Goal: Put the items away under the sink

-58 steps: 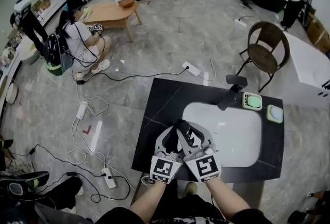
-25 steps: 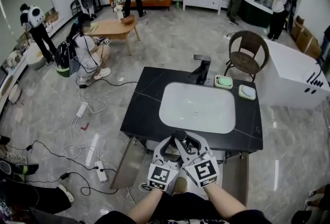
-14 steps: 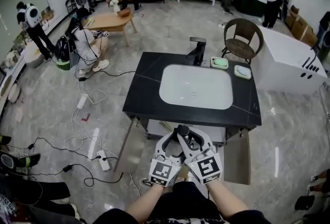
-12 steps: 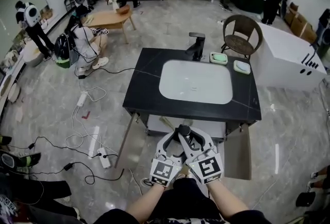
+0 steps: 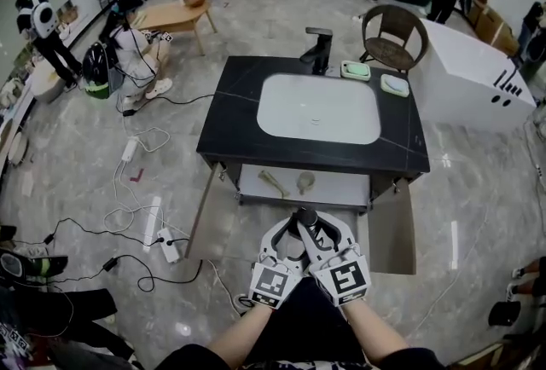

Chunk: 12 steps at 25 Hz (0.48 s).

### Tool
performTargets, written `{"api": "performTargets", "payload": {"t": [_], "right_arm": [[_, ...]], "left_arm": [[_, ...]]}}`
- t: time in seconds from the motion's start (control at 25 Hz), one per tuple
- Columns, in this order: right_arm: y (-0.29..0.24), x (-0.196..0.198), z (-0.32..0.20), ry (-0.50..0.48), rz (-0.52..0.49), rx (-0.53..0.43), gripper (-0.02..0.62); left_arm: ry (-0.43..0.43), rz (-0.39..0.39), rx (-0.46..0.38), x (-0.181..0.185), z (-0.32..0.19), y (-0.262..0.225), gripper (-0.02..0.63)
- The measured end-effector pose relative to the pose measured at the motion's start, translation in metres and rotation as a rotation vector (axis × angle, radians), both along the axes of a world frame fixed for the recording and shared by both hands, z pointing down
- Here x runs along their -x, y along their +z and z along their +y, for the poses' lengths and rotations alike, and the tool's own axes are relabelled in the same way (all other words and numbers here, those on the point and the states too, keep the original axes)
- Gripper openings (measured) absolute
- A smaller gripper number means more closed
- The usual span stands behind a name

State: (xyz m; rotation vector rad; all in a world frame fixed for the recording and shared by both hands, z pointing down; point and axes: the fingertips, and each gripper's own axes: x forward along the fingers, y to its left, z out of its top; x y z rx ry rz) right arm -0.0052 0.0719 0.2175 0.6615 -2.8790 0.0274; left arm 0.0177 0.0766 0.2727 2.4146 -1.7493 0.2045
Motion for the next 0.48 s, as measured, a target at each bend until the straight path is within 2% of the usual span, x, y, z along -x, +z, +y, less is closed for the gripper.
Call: {"api": "performTargets", "payload": {"t": [0.48], "right_arm": [[0.012,-0.039,-0.034,0.008,-0.005,-0.005,0.100]], "left_arm": [[0.045,-0.005,0.035,-0.040,-0.034,0.012,0.340]]}}
